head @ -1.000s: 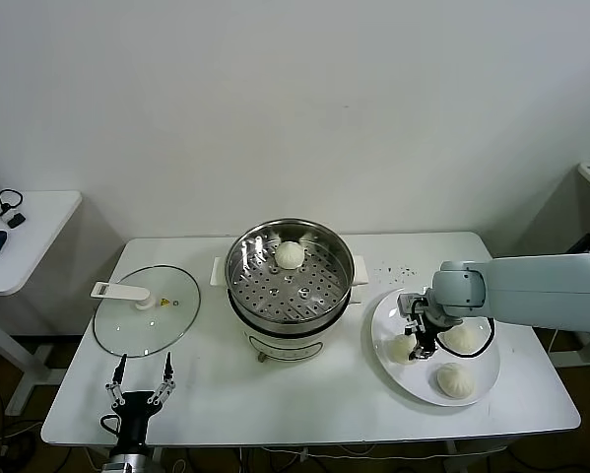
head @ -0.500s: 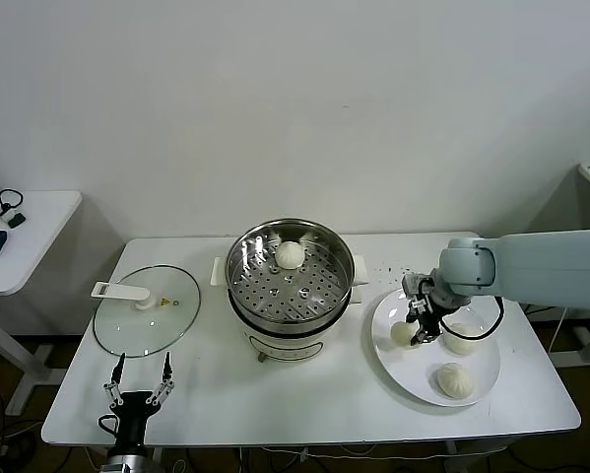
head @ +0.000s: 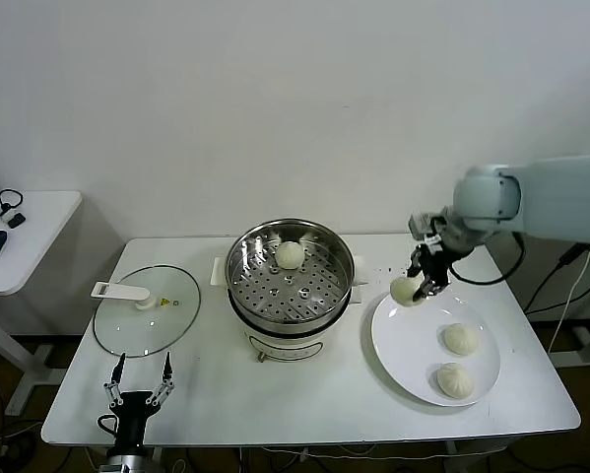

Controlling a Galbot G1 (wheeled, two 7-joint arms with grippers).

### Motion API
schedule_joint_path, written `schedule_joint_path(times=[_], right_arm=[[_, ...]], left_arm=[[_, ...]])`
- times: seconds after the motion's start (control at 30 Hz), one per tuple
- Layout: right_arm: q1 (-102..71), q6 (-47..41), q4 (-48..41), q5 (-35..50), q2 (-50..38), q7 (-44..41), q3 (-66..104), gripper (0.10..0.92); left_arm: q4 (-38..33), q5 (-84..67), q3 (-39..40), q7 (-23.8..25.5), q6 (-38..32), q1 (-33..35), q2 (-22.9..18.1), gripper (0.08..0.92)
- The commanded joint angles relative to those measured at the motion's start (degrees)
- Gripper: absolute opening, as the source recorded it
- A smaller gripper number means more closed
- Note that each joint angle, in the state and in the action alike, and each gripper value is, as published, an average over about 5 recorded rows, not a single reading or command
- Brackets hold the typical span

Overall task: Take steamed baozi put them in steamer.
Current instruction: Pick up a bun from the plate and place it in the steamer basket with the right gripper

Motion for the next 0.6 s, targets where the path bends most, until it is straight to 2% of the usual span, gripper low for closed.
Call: schedule_joint_path(times=[0.03,0.27,0.6], right_arm=[[4.34,-0.77,-1.87,7.0,5.94,-2.64,7.65,0.467],[-4.42,-4.55,-5.14,8.79,12.59,1.13,16.32,0.467],[-17.12,-8.08,-15.06,8.22,22.77,4.96,22.78,0.467]], left_arm=[[-0.07,0.09,0.19,0.02,0.06,-0.12,-0.21,0.823],[-0.16,0.2,0.23,0.01,-0.05,-0.08,-0.31,0.823],[-0.39,0.13,0.17,0.04,-0.04,0.1,-0.28,0.823]])
